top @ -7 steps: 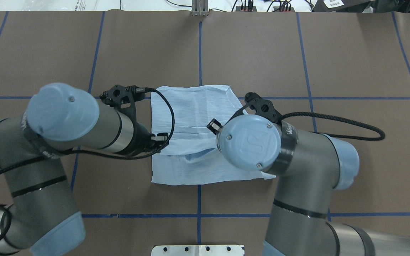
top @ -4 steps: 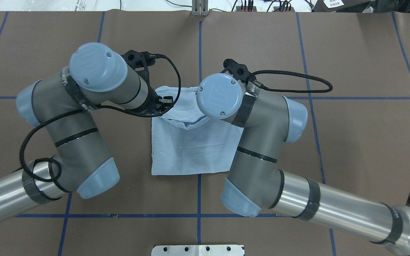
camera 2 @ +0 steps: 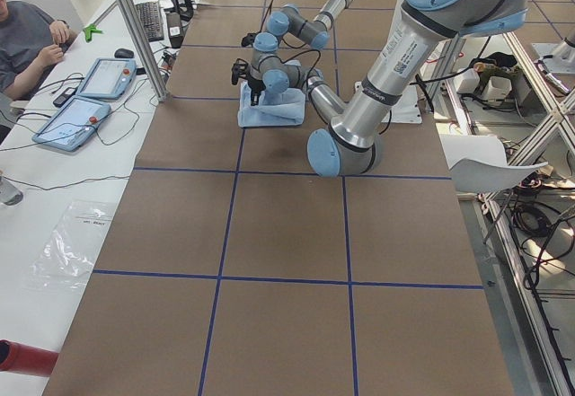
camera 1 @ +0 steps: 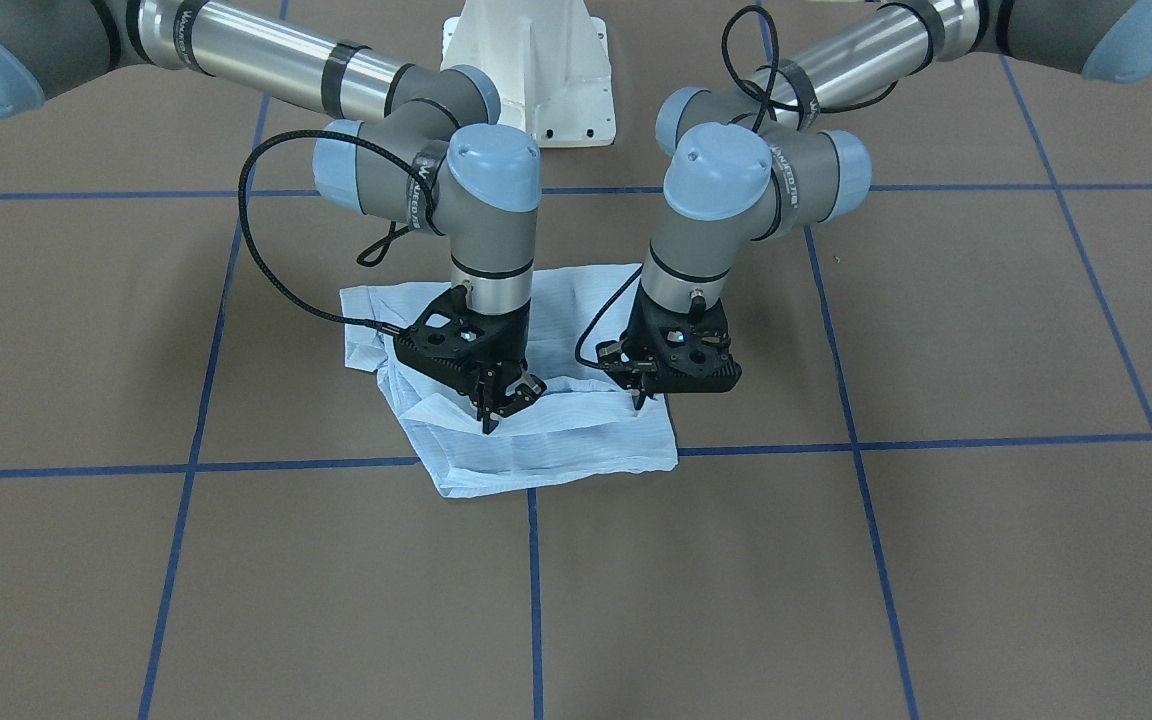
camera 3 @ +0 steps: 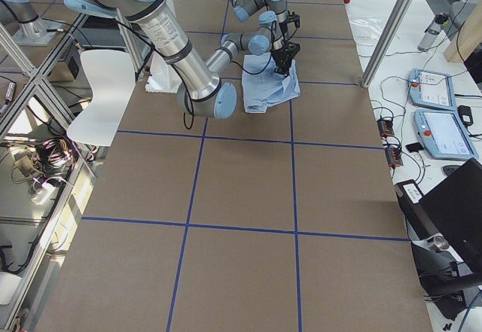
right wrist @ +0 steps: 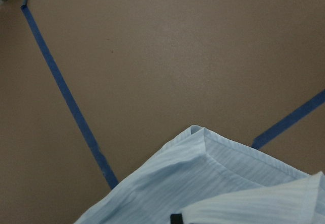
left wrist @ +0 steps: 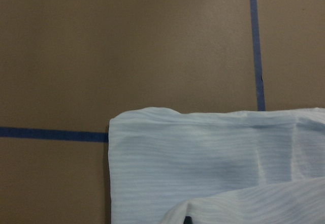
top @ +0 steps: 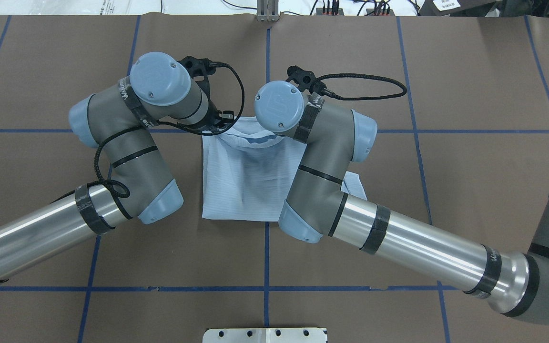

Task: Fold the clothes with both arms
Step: 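Lower the folded edge onto the far edge with both grippers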

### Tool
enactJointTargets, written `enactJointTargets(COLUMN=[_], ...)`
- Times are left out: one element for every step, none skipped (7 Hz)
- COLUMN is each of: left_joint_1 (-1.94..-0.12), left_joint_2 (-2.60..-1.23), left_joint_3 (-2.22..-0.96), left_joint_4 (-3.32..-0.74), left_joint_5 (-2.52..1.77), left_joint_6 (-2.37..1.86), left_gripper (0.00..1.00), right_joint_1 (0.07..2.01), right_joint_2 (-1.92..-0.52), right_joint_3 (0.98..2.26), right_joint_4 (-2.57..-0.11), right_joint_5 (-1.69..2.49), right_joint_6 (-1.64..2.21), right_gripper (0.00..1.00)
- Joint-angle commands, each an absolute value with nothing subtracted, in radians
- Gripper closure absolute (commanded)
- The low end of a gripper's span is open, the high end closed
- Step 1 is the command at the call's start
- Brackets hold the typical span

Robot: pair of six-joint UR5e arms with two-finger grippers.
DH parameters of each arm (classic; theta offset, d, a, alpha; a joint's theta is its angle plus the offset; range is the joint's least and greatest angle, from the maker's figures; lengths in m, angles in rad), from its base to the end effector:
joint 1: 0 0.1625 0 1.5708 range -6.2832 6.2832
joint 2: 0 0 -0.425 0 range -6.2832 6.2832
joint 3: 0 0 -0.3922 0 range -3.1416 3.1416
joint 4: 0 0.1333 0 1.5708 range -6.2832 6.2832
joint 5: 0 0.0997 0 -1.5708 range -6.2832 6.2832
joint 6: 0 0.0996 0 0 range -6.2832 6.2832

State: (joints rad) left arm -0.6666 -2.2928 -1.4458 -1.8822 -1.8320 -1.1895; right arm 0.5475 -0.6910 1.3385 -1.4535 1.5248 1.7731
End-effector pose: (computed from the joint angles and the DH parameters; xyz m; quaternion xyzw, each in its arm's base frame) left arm 0.5170 -0.5436 0.2415 0.1163 0.4352 -0.0701 0.8900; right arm -0.5952 -0.5244 0.1995 0.0851 -0.3638 0.3476 0.8600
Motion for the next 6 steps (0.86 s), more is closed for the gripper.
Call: enactJointTargets(left_joint_1=[-0.683, -0.684, -0.684, -0.692, -0.693, -0.693], left_joint_2=[-2.325, -2.326, -2.326, -2.324, -2.324, -2.322], left_joint_3=[-1.32, -1.318, -1.318, -1.318, -1.318, -1.322], left_joint_4=[-1.974, -1.974, -1.971, -1.97, -1.974, -1.98], left_joint_5=[-1.83, -1.816, -1.809, -1.809, -1.81, -1.81], left_joint_6=[-1.175, -1.174, -1.164, -1.154, -1.154, -1.154], left_gripper=[1.0, 1.0, 1.0, 1.0, 0.9, 0.01], right_joint_1=[0.551, 0.551, 0.552, 0.554, 0.557, 0.561], right_joint_2=[-0.681, -0.681, -0.681, -0.681, -0.681, -0.68], right_joint_3=[1.312, 1.31, 1.307, 1.305, 1.305, 1.305], right_joint_4=[-1.443, -1.443, -1.443, -1.443, -1.443, -1.443], right_joint_5=[1.531, 1.531, 1.531, 1.531, 1.531, 1.534], right_joint_6=[1.756, 1.75, 1.746, 1.741, 1.709, 1.61], right_gripper=[1.0, 1.0, 1.0, 1.0, 0.7, 0.01])
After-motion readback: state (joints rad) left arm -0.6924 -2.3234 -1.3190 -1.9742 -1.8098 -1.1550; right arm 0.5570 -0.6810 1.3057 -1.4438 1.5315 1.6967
